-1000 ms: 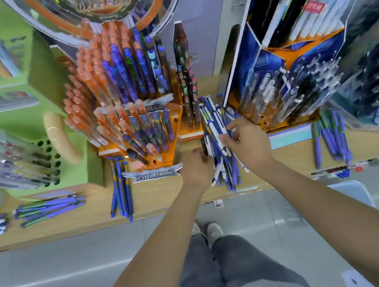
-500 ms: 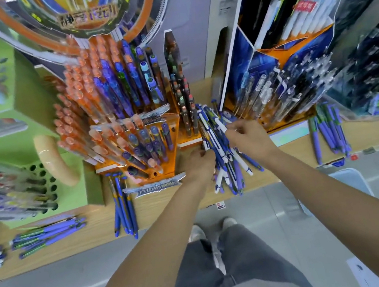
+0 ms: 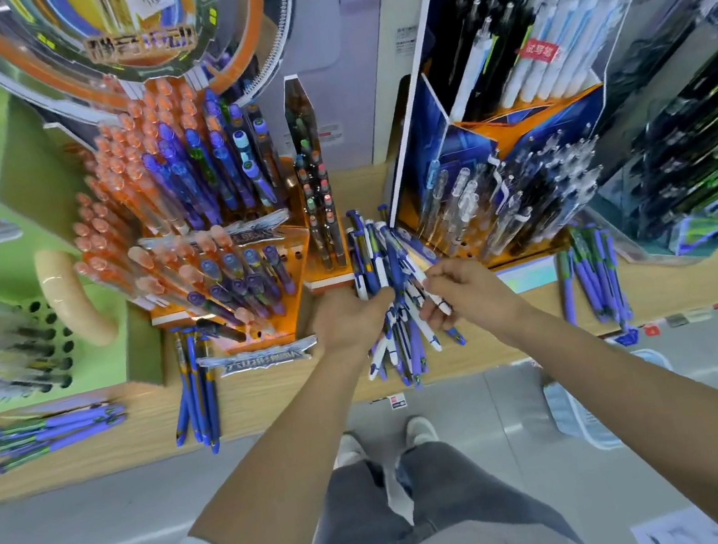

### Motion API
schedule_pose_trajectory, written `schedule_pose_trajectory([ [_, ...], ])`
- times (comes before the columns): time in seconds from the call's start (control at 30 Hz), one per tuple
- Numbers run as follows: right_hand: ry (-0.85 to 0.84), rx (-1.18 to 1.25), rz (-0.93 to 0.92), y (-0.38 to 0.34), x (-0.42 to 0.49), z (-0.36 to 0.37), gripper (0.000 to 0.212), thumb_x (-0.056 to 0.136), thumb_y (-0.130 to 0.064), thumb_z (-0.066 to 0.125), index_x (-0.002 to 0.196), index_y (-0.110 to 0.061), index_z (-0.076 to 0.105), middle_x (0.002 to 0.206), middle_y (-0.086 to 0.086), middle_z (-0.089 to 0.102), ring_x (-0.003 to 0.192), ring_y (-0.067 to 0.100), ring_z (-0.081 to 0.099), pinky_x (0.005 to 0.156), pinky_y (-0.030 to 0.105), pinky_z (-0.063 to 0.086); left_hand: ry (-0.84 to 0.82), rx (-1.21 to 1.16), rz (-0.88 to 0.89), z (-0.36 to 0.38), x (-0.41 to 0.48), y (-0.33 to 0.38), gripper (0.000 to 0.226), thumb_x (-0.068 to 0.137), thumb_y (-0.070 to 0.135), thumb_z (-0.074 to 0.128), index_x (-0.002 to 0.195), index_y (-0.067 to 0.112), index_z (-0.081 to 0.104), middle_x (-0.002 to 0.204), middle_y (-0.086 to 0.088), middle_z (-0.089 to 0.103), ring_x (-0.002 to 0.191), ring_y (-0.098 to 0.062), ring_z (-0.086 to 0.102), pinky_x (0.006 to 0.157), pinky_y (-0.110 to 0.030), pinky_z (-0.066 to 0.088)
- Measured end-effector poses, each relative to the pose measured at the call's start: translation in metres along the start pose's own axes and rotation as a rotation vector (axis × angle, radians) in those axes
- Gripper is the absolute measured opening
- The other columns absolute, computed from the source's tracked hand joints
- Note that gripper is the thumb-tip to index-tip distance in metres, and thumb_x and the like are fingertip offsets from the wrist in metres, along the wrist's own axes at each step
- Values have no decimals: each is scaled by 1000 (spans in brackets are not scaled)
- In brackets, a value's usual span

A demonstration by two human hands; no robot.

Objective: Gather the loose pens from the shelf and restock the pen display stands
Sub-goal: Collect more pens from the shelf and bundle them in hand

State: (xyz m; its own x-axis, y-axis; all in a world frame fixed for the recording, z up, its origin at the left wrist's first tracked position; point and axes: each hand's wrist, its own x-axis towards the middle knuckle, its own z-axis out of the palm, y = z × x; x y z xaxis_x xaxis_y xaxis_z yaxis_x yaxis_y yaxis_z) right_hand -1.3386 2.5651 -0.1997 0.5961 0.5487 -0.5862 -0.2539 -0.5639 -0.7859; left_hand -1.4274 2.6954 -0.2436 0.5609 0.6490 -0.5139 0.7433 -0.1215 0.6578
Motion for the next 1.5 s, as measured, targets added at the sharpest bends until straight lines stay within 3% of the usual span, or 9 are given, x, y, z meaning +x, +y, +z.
schedule_pose_trajectory([
  [0.13,-87,-25,21,-2,0,-1,12,102,-14,41,92,-15,48,75,18,67,53,21,58,52,28,49,64,157,14,3,-5,6,56,72,64,69,79,8,70,72,-10,70,68,-24,66,64,-34,53],
  [0.33,-143,-167,12,1,2,-12,15,103,-14,39,104,-4,49,71,15,66,56,23,59,48,24,49,89,96,-46,-1,-6,11,46,81,46,61,78,2,72,70,-12,71,68,-25,68,71,-35,57],
  [0.53,-128,-352,16,10,7,-14,20,100,-17,34,83,-19,42,63,10,59,50,18,48,56,32,39,39,-112,-62,-1,-10,11,39,88,44,53,78,7,64,60,-5,63,56,-24,67,69,-35,57],
  [0.63,-159,-456,26,17,8,-9,14,101,-25,36,109,-16,43,68,10,62,60,24,55,61,33,44,-33,-235,-75,-5,-16,11,30,94,34,47,79,8,52,56,-1,54,40,-17,54,51,-26,45],
  [0.73,-95,-601,-41,27,13,-2,61,98,-38,50,143,-4,28,82,15,70,72,27,65,69,37,51,-96,-324,-70,-8,-20,9,26,97,27,43,80,9,43,60,-5,50,40,-17,42,40,-20,32],
  [0.87,-22,-629,-93,30,15,7,50,86,-31,70,121,-6,44,97,7,65,88,25,65,75,39,54,-132,-409,-19,-9,-25,6,25,101,26,45,83,9,41,60,-6,42,40,-14,41,38,-20,32],
  [1.1,-114,-229,-127,8,0,4,33,92,1,50,68,-13,33,56,5,40,35,2,39,44,18,33,-184,-383,19,-18,-27,-5,22,101,18,44,84,7,50,63,-7,55,43,-14,49,42,-21,35],
  [1.37,-72,-114,-149,-1,-1,8,19,92,1,52,93,-10,36,62,3,48,53,14,49,55,29,39,-231,-459,-66,-10,-26,-9,11,103,15,37,104,7,45,76,-8,63,59,-18,58,48,-22,42],
  [1.5,-81,-146,-140,2,-4,4,14,95,-4,46,86,-11,38,70,13,49,57,24,42,57,38,35,-171,-403,-59,-3,-25,-10,20,101,11,36,81,10,43,66,-7,51,50,-20,50,48,-27,39],
])
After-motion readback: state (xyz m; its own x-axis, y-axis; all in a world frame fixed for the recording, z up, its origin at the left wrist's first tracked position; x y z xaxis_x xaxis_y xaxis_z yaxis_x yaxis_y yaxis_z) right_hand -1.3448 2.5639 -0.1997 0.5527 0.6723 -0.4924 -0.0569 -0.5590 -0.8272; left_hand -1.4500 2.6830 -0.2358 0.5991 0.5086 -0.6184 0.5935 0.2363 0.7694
